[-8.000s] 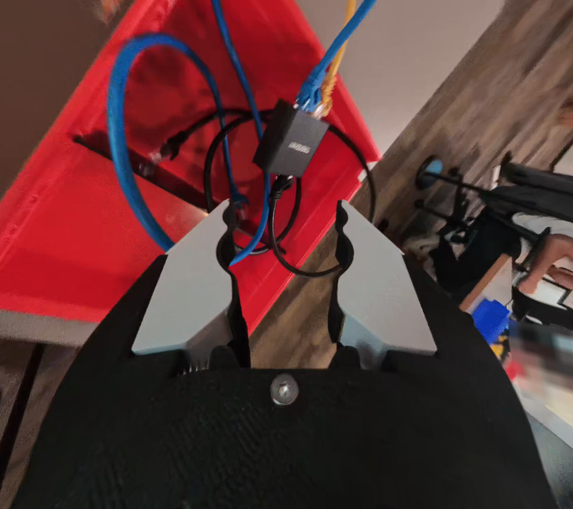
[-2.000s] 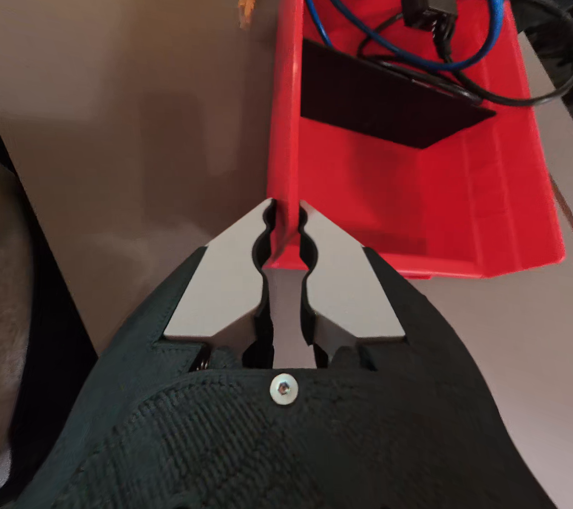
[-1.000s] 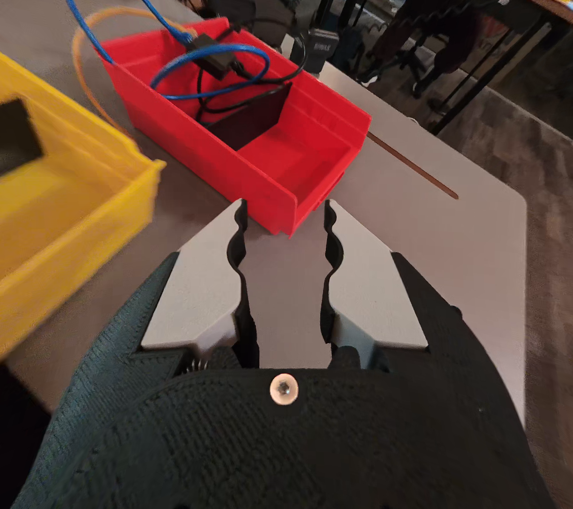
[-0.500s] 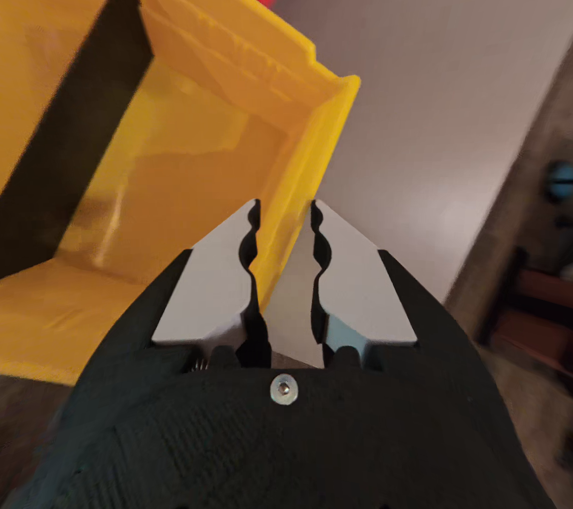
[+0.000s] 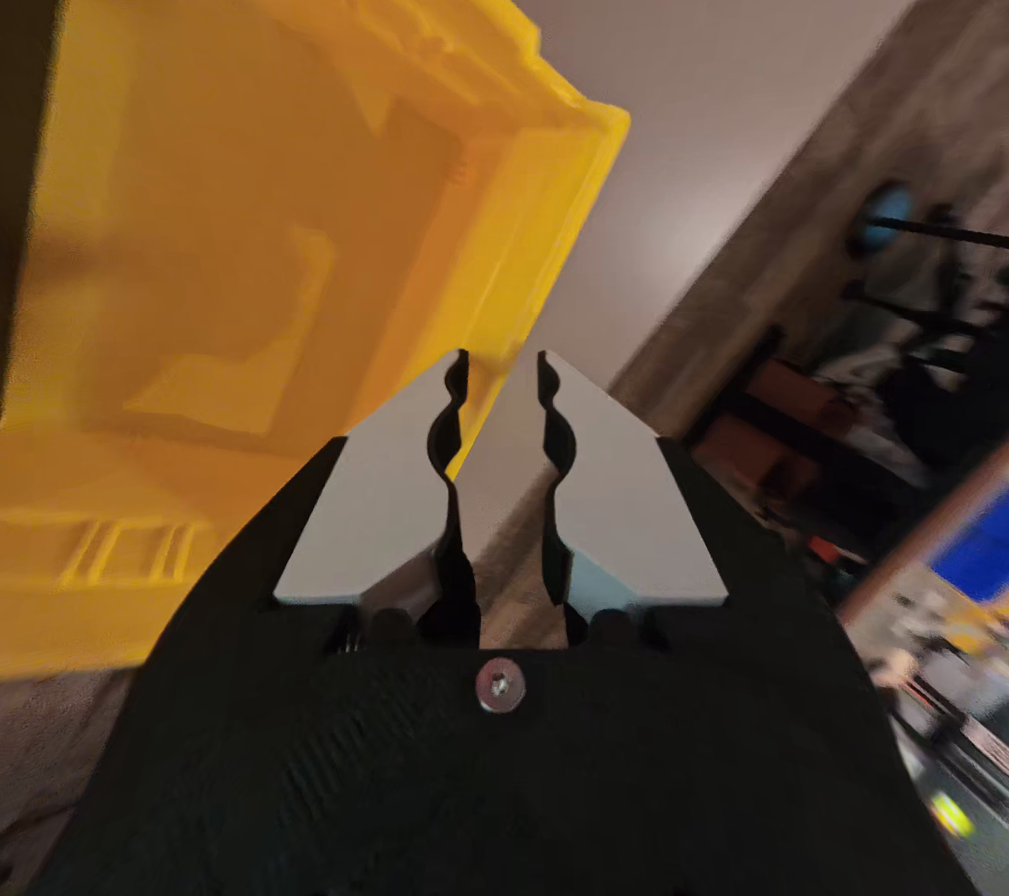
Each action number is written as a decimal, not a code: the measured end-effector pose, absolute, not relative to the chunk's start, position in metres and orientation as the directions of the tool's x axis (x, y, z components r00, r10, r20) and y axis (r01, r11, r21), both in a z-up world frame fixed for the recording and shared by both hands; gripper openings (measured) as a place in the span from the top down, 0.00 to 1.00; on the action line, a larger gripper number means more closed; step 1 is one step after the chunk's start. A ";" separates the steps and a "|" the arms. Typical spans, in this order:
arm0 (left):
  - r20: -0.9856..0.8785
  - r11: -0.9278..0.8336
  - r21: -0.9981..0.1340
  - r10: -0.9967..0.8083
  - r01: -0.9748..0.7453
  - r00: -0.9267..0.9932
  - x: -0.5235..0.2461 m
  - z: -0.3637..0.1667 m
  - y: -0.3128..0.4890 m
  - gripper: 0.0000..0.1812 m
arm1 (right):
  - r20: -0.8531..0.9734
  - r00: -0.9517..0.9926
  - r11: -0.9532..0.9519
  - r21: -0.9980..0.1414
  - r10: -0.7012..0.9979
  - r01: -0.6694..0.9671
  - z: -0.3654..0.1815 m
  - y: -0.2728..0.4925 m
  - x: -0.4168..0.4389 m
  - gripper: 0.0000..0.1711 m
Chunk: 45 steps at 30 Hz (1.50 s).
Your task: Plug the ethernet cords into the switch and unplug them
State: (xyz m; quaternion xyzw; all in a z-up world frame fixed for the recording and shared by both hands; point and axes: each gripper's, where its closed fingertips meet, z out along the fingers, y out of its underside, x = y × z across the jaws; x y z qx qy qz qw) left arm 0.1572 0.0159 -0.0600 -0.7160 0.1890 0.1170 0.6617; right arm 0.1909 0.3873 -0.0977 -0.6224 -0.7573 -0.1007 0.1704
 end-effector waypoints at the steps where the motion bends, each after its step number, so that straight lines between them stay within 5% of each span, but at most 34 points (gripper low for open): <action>1: -0.403 -0.059 -0.911 -0.092 -0.409 0.911 0.148 -0.058 0.012 0.79 | 0.464 -0.149 0.200 -0.062 0.873 0.978 -0.094 0.407 0.185 0.84; 5: -0.333 -0.077 -0.941 0.036 -0.329 0.942 0.103 -0.050 -0.003 0.79 | 0.699 0.048 0.201 -0.270 0.713 0.942 -0.056 0.447 0.157 0.82; 12: -0.123 -0.046 -0.992 0.298 -0.115 0.947 0.027 -0.050 -0.034 0.79 | 0.393 0.252 0.148 -0.748 0.884 0.646 -0.031 0.330 0.150 0.54; 16: -0.059 -0.023 -0.998 0.353 -0.054 0.934 0.011 -0.052 -0.042 0.78 | 0.424 0.287 0.193 -0.787 0.859 0.585 -0.046 0.282 0.185 0.39; 21: -0.055 -0.023 -0.998 0.368 -0.051 0.928 0.005 -0.052 -0.043 0.78 | 0.466 0.352 0.130 -0.732 0.812 0.669 -0.084 0.286 0.235 0.36; 27: -0.081 -0.022 -0.997 0.377 -0.078 0.923 -0.001 -0.048 -0.047 0.78 | 0.413 0.492 -0.133 -0.648 0.766 0.750 -0.099 0.334 0.309 0.42; 31: -0.043 -0.009 -0.999 0.375 -0.042 0.926 -0.003 -0.051 -0.048 0.78 | 0.335 0.491 -0.306 -0.477 0.804 0.824 -0.124 0.327 0.361 0.53; 34: -0.034 -0.018 -0.999 0.369 -0.029 0.929 -0.003 -0.056 -0.045 0.78 | 0.289 0.477 -0.312 -0.469 0.830 0.826 -0.126 0.319 0.370 0.71; 36: -0.037 -0.028 -0.999 0.360 -0.029 0.932 -0.001 -0.058 -0.042 0.78 | 0.272 0.474 -0.293 -0.509 0.838 0.809 -0.124 0.324 0.362 0.93; 45: -0.053 -0.057 -0.998 0.343 -0.036 0.938 0.002 -0.064 -0.037 0.79 | 0.268 0.452 -0.212 -0.613 0.851 0.762 -0.121 0.376 0.317 0.95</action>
